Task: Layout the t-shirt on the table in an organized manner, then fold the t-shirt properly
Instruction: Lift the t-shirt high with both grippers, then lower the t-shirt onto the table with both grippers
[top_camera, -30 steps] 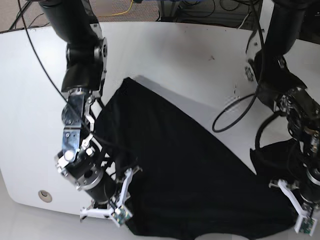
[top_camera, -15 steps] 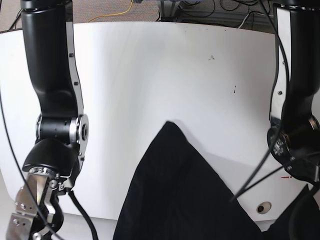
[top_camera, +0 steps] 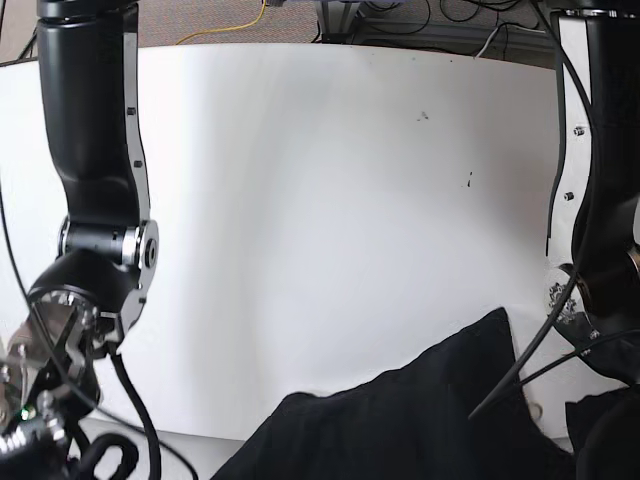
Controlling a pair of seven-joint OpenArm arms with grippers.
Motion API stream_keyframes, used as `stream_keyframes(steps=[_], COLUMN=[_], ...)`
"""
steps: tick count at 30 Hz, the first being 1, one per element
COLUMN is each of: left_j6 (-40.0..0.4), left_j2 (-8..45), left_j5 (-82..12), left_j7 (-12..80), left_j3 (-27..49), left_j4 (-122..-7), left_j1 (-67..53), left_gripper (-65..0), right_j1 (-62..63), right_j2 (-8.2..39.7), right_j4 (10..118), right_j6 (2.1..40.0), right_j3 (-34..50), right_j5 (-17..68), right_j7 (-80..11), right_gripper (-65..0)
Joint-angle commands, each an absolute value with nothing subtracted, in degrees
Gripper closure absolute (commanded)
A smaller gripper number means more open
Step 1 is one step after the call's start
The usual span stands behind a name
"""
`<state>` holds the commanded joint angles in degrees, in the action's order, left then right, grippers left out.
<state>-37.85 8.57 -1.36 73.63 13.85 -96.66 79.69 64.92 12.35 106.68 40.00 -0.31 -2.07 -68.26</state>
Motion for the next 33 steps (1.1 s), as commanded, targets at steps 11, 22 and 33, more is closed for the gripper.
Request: stream_keyframes(steps=[11,22,33], left_j6=[-40.0,-40.0,-40.0], left_j2=[5.76,0.92,-0.13], left_j5=[-1.36,-1.36,-1.36], left_j7=[80.0,80.0,80.0], left_j3=[13.85,13.85,11.21], left_j4=[-109.67,-112.75,-112.92], left_j1=[54.9,25.19,6.02], left_gripper=[0.0,0.0,0.0], right_j1=[30.11,3.74,-6.73], right_j2=[13.32,9.8,9.45], right_j4=[116.53,116.35,115.56], right_j6=[40.0,40.0,40.0], right_j3=[7.52,15.25,16.75], right_j5=[-1.71,-1.8,-1.71], right_j7=[-67.38,-54.2,-51.91], right_gripper=[0.0,0.0,0.0])
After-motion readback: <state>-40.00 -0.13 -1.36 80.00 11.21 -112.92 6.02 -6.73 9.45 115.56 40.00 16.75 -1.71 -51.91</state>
